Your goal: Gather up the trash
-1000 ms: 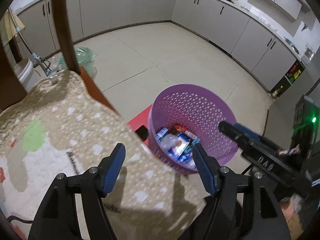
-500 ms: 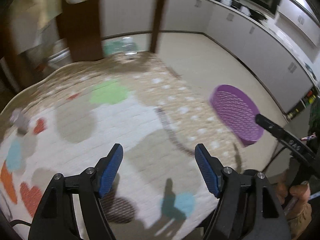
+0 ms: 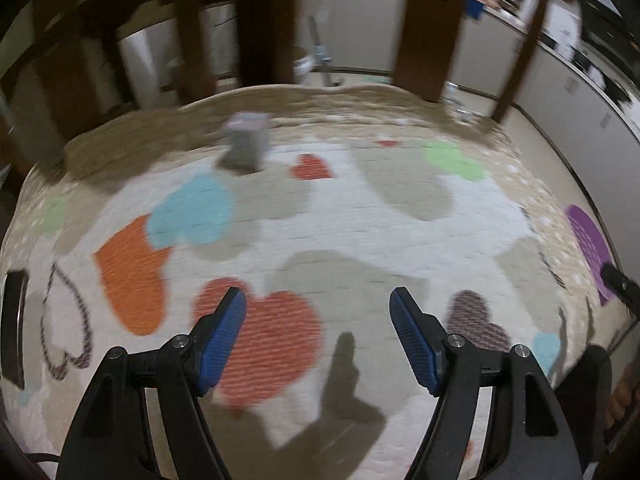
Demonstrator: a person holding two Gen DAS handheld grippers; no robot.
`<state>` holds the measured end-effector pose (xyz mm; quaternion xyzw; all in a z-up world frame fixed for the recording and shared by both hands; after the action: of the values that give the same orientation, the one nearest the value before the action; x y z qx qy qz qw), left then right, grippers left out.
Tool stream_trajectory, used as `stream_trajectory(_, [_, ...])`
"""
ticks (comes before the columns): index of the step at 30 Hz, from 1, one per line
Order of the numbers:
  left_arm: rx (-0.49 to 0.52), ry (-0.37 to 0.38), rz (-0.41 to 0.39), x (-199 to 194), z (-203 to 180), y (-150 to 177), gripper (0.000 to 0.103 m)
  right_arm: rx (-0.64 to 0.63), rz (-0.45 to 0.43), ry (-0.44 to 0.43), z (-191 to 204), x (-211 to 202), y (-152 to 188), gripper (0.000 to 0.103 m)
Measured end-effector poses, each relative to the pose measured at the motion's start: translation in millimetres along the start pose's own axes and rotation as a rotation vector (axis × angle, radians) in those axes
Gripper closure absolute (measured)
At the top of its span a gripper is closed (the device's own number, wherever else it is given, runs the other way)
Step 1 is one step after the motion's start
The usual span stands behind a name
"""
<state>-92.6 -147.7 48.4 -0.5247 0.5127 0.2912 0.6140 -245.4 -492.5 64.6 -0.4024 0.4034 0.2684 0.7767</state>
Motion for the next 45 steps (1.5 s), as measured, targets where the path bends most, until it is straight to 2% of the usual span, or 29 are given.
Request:
stream_trajectory(4, [-0.056,-0.027,-0.028,-1.7,25.3,-12.6,0.030,-0.041,0.031,-0.011,21.4,11.6,5.7,0.029])
stream_trajectory(7, [-0.060,-0.080,-0.068,-2.5,38.0,-32.8,0.030,-0.065,0.048,-0.018,32.3,18.3,9.3,0.028])
stream_trajectory(12, [-0.064,-0.097,-0.100,6.6,49.9,-67.5,0.030,-0.101,0.084,-0.025,46.8,32.0,15.0,0.027])
stream_trajectory(17, [-0.032,-0.103,-0.074,36.2,48.4,-108.3,0.030,-0.125,0.105,-0.018,53.1,42.1,19.9,0.027])
stream_trajectory(22, [0.045,-0.171,-0.032,70.4,41.2,-142.0,0.030,-0.138,0.116,-0.011,52.3,45.8,20.6,0.027])
stream_trajectory(24, [0.069,-0.174,-0.011,82.5,38.5,-150.2,0.030,-0.131,0.105,-0.006,46.1,40.2,18.1,0.027])
stream_trajectory(25, [0.078,-0.160,0.008,87.0,37.2,-151.2,0.031,-0.126,0.102,-0.004,42.5,36.6,16.5,0.027])
stream_trajectory(26, [0.081,-0.139,0.025,90.3,36.1,-150.7,0.051,-0.117,0.096,0.003,35.7,30.1,14.4,0.027])
stream_trajectory(27, [0.080,-0.122,0.048,93.8,35.3,-149.1,0.069,-0.106,0.089,0.011,28.0,22.6,12.3,0.027])
stream_trajectory(28, [0.076,-0.115,0.074,97.1,34.8,-146.2,0.070,-0.087,0.076,0.022,16.8,12.2,10.1,0.027])
stream_trajectory(30, [0.080,-0.113,0.070,92.9,32.1,-139.9,0.070,-0.034,0.051,0.038,-10.2,-10.0,7.1,0.026])
stream_trajectory(36, [0.084,-0.066,0.101,55.9,15.2,-104.7,0.070,0.228,-0.011,0.086,-133.7,-80.4,23.9,0.023])
stream_trajectory(40, [0.103,-0.053,0.119,29.8,-12.3,-85.4,0.070,0.388,0.004,0.178,-224.6,-93.4,71.6,0.020])
stream_trajectory(43, [0.084,-0.015,0.123,12.7,-32.6,-76.1,0.070,0.562,0.090,0.140,-290.6,-66.2,125.0,0.020])
stream_trajectory(45, [0.088,-0.014,0.113,4.7,-48.5,-67.5,0.070,0.652,0.140,0.101,-316.7,-45.4,153.6,0.020])
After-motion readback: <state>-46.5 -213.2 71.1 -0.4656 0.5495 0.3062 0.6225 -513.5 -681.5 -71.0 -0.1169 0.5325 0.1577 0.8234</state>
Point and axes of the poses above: each gripper's, at about its wrist camera, not at the fingertips, and x roughly the way its jaws point, z to its left, y to its underside, the point moved 3 cm from there along x, roughly the way its jaws point, and after that the axes turned 12 degrees about z, right-handed, at the moved point
